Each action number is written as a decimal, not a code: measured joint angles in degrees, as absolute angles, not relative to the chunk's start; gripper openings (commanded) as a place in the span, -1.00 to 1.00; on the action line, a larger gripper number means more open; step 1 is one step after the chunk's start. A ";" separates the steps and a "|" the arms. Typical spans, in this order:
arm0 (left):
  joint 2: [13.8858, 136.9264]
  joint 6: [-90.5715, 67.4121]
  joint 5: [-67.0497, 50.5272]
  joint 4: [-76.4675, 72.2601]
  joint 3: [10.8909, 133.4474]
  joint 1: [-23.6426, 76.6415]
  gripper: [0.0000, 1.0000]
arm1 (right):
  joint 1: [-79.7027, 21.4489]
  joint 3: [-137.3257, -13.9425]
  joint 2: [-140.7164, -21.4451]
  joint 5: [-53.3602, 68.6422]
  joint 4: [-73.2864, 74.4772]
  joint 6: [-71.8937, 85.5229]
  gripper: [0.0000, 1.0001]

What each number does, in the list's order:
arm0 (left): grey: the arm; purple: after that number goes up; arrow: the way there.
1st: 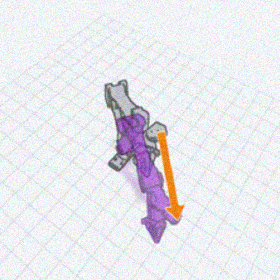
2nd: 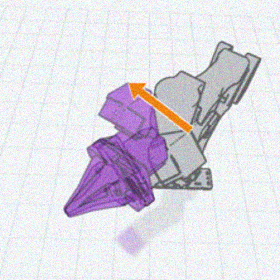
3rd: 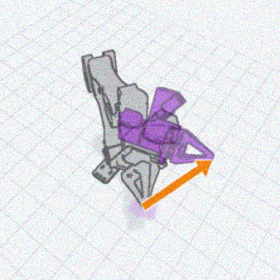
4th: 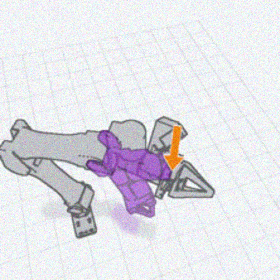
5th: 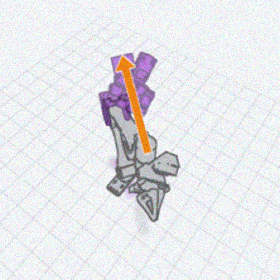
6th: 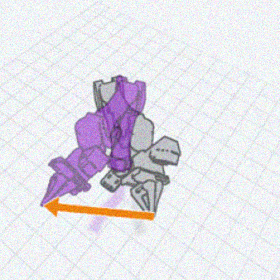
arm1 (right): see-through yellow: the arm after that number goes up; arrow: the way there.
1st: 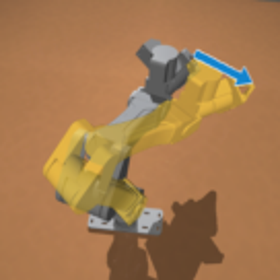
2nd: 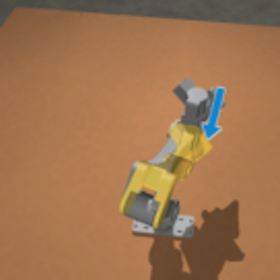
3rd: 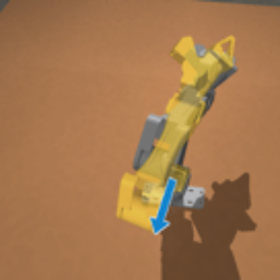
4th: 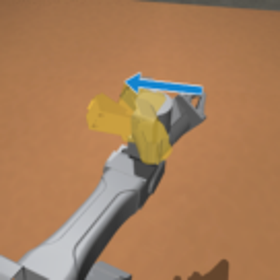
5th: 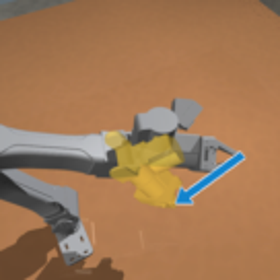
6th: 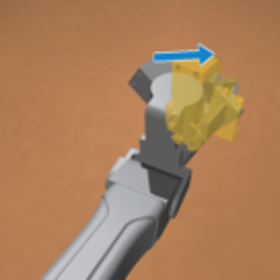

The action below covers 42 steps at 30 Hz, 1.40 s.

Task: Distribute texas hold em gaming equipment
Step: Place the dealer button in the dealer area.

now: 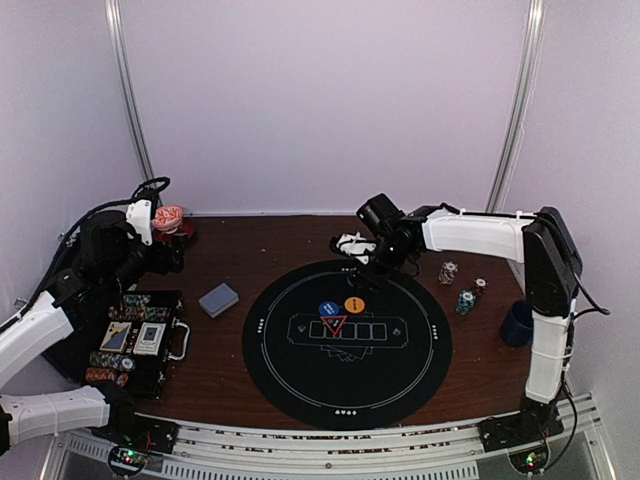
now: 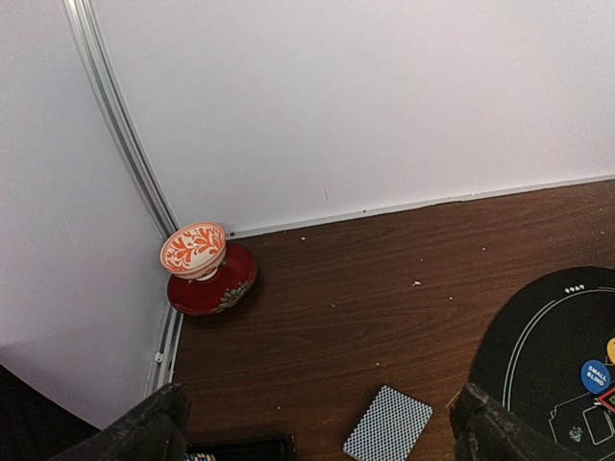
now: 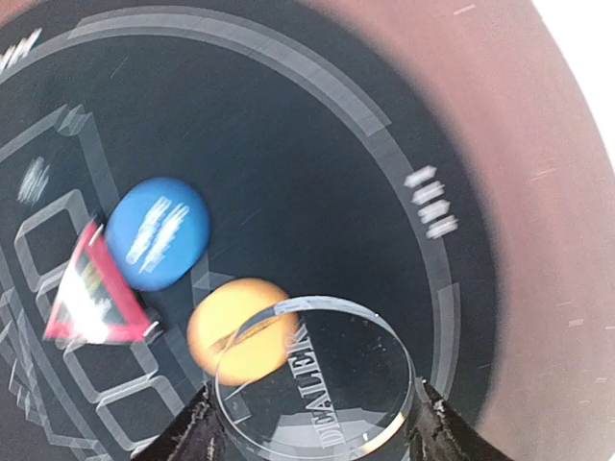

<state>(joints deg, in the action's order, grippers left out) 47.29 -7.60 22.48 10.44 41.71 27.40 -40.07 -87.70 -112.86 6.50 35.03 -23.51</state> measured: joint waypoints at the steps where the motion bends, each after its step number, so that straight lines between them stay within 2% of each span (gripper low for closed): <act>1: 47.31 -7.60 22.48 10.44 41.71 27.40 0.96 | -39.81 -89.71 -113.56 5.23 34.41 -22.92 -0.07; 11: 47.31 -7.60 22.44 10.44 41.71 27.40 0.96 | -37.56 -105.86 -127.81 0.27 30.26 -19.20 -0.07; 19: 47.62 -7.60 22.02 10.44 41.71 27.40 0.96 | -35.86 -109.65 -134.87 -1.50 31.00 -17.61 -0.02; 31: 47.62 -7.60 22.00 10.44 41.69 27.38 0.96 | -35.70 -110.43 -135.20 0.97 32.91 -17.10 0.12; 38: 47.62 -7.60 22.00 10.44 41.71 27.38 0.96 | -35.70 -110.43 -135.20 1.69 33.98 -16.93 0.48; 42: 47.62 -7.60 22.00 10.44 41.71 27.40 0.96 | -35.70 -110.43 -135.20 0.05 33.67 -16.25 0.62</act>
<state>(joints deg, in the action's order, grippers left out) 47.62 -7.60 22.00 10.44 41.71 27.40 -35.70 -110.43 -135.20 0.05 33.67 -16.25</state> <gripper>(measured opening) 0.979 0.769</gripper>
